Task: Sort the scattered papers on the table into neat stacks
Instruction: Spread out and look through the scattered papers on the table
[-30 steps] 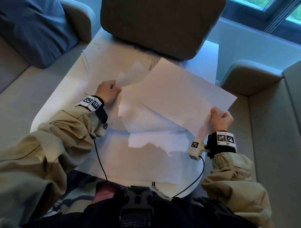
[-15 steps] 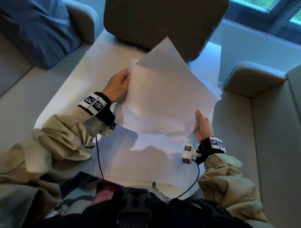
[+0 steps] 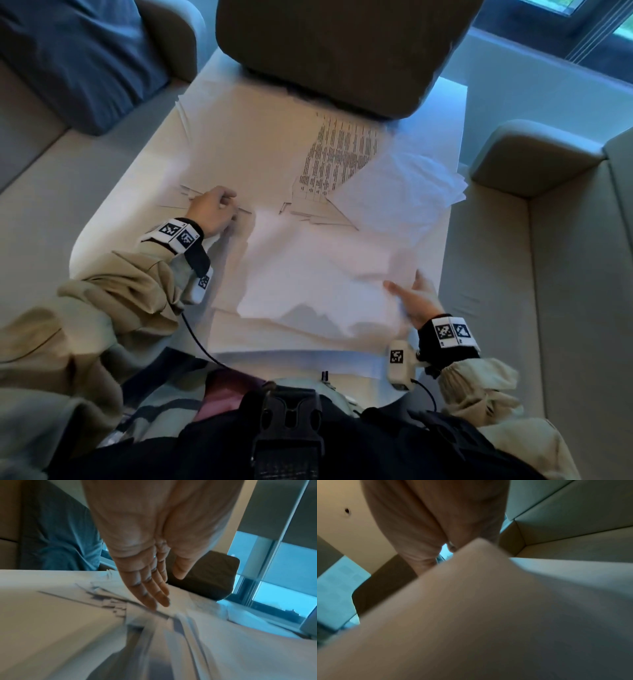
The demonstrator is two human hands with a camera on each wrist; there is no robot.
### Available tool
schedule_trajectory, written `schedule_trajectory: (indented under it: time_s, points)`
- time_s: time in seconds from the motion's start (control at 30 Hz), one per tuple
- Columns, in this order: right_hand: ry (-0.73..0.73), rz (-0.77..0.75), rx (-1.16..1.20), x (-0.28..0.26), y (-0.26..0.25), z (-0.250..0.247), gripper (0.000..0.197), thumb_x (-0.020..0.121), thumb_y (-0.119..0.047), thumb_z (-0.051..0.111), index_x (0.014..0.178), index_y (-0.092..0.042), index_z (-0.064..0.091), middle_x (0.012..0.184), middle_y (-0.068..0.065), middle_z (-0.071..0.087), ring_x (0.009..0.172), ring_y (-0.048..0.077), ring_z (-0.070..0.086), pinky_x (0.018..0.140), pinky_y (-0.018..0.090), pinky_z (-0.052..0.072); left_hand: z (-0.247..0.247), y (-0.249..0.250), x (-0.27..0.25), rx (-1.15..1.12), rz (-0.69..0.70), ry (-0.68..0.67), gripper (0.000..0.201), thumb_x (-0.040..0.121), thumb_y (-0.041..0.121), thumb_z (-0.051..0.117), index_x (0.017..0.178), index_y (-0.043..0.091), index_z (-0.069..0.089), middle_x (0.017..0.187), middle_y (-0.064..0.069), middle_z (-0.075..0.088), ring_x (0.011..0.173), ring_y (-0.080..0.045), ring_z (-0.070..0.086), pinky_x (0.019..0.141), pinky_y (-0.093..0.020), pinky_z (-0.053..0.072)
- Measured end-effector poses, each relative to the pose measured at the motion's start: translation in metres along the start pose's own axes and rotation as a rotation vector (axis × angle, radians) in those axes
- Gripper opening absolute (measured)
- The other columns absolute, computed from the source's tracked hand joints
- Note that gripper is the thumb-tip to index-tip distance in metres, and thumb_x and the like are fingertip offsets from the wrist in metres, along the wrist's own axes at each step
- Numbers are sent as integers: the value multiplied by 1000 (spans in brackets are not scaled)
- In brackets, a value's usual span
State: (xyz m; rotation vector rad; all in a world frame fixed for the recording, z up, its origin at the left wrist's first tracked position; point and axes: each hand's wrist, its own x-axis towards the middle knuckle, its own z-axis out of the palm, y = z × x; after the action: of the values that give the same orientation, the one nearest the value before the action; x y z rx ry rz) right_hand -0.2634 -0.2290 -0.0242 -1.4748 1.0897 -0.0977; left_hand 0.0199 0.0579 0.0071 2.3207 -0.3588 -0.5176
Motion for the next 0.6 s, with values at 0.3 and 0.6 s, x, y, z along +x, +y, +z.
schedule_trajectory:
  time_s: [0.3, 0.6]
  points:
    - [154, -84, -765, -18, 14, 13, 80, 71, -22, 79, 134, -2, 34, 129, 18, 37, 120, 37, 43, 100, 39, 40, 20, -5, 11, 300, 187, 19, 29, 84, 12, 59, 112, 10, 63, 123, -13, 54, 114, -29, 52, 100, -36, 40]
    - [117, -169, -927, -12, 6, 45, 121, 65, -49, 80, 151, -15, 1, 155, 14, 6, 144, 29, 13, 108, 50, 32, 61, 23, 37, 518, 174, -64, 83, 68, 54, 71, 130, 6, 43, 144, -14, 33, 134, -28, 30, 108, -38, 32]
